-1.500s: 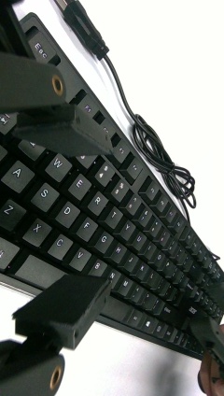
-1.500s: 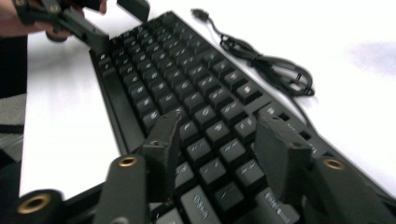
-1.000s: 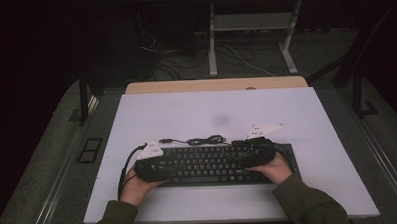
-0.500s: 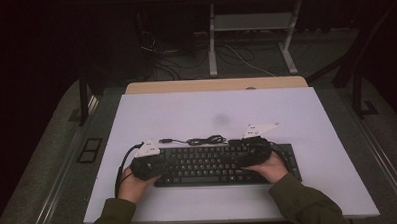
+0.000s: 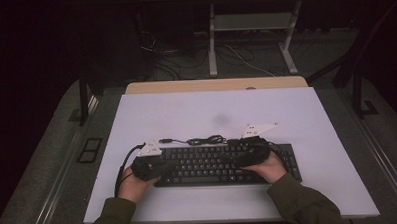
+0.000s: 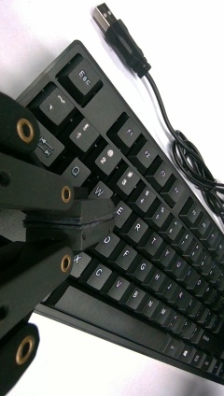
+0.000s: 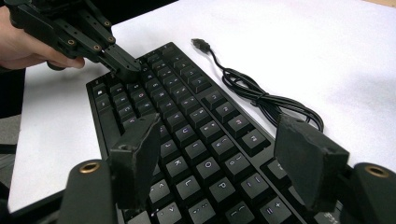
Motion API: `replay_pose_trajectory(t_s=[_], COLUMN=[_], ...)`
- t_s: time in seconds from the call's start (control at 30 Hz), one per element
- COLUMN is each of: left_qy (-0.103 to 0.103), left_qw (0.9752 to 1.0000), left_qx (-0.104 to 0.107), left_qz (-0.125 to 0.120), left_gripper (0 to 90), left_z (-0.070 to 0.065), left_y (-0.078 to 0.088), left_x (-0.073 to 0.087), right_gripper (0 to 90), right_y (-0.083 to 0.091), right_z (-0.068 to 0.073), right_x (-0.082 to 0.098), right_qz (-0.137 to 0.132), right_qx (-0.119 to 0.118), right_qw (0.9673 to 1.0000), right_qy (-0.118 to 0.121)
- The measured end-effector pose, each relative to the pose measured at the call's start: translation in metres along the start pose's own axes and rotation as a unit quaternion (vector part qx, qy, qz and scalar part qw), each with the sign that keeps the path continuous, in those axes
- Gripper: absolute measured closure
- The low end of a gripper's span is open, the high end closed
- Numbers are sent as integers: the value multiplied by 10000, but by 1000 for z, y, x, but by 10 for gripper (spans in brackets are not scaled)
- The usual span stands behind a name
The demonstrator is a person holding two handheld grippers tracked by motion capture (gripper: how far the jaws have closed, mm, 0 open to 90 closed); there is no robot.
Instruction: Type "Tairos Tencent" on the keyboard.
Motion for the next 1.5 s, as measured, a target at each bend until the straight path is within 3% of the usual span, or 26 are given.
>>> replay_pose_trajectory(t_s=[0.1,0.23,0.63,0.7,0.9,1.13,1.5], left_qy=[-62,37,66,-41,28,115,162], left_qw=[10000,10000,10000,9998,9999,9999,9996], left_qx=[-25,-87,-28,-58,-73,29,2], left_qz=[72,6,46,176,140,-78,-249], left_gripper=[887,887,887,888,888,886,663], left_z=[0,2,4,4,4,2,0], left_y=[3,4,2,1,3,5,6], left_x=[0,1,3,3,3,1,-3], right_gripper=[313,313,313,313,313,313,324], right_y=[2,4,10,11,11,11,5], right_z=[0,-1,-5,-5,-4,-3,1], right_x=[-1,-1,0,1,1,-1,-3], right_qz=[-3,-46,-66,-66,-87,-91,-59], right_qx=[-12,-6,85,101,101,66,61], right_qw=[10000,10000,9999,9999,9999,9999,10000], right_qy=[-14,0,-10,-34,-5,-5,47])
Point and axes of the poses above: each handheld gripper's, and its own axes: y roughly backward along the jaws, x roughly out of its underside, z roughly to its left, the point moved 2 cm from there along -y, roughly forward along the jaws, and after that the axes turned 1 degree about -x, right-handed, at the moved point
